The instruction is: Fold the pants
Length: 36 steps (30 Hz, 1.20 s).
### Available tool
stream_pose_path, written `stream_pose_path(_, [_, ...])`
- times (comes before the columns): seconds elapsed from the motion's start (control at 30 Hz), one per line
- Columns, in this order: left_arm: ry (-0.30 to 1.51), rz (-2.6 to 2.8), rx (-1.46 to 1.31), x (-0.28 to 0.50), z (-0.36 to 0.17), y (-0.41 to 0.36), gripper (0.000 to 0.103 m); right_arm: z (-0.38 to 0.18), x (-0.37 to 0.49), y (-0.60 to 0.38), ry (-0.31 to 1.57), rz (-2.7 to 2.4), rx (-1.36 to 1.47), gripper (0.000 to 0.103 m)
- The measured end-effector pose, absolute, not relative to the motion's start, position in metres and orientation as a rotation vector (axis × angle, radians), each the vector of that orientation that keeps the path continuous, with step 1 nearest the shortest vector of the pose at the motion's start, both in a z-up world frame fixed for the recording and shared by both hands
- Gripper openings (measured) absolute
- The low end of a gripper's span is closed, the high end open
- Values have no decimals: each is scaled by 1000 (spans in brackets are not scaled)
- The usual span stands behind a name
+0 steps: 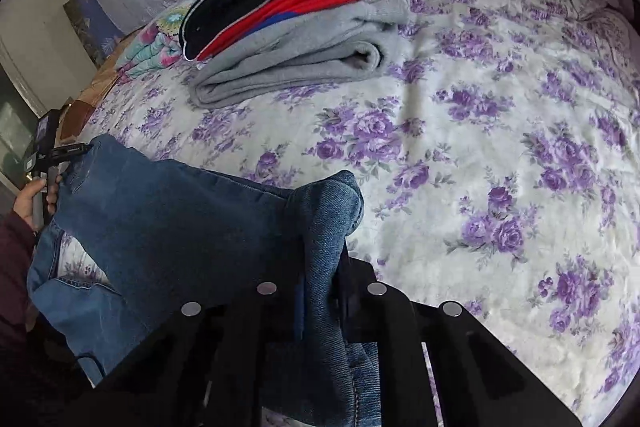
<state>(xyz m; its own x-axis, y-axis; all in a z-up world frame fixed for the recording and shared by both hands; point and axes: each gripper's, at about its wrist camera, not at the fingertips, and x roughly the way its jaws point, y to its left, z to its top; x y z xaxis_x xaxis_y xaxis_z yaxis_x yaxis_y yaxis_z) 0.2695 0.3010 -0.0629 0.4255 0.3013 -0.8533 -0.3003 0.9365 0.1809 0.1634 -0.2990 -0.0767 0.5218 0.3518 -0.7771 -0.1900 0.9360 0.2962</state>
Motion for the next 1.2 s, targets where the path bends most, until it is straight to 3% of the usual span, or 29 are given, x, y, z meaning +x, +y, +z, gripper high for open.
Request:
stream_pose_path(0.1, [1006,355,42,261,-45,274,32,-55,151,-310,882,327,204,12])
stream_pose_path(0.27, [852,360,-79,237,5,271,31,-6,149,-333,750,329,245,12])
stream_pose_path(0.43, [783,389,-138,261,28,263,31,15,192,-349,703,238,267,12])
stream_pose_path(0.47, [774,416,-130,272,24,260,34,10,205,-351,710,208,273,19])
stream_pose_path(0.5, [793,453,-108,284,14,259,47,-1,220,-351,744,159,273,39])
stream_pose_path(0.53, [872,476,-72,302,-6,256,58,-19,233,-352,790,83,273,52])
stream_pose_path(0.57, [947,476,-47,313,-24,257,64,-40,241,-352,843,17,283,71])
stream_pose_path(0.63, [1062,476,-9,321,-50,253,64,-74,244,-352,946,-41,293,70])
stream_pose_path(0.73, [1011,400,-91,297,-27,256,64,-68,206,-352,885,29,332,69])
stream_pose_path(0.87, [859,282,-170,216,28,262,91,-37,135,-335,834,273,328,90])
stream_pose_path(0.9, [835,274,-158,196,35,262,94,-33,118,-327,836,332,319,92])
stream_pose_path(1.0, [846,286,-123,132,36,266,95,-38,80,-300,869,433,249,93])
stream_pose_path(1.13, [949,294,-233,71,-9,290,94,-61,67,-262,938,530,202,93])
stream_pose_path(1.17, [986,306,-259,62,-28,299,94,-67,70,-254,955,532,179,85])
stream_pose_path(1.2, [1003,321,-280,56,-40,304,94,-72,73,-246,976,536,157,55])
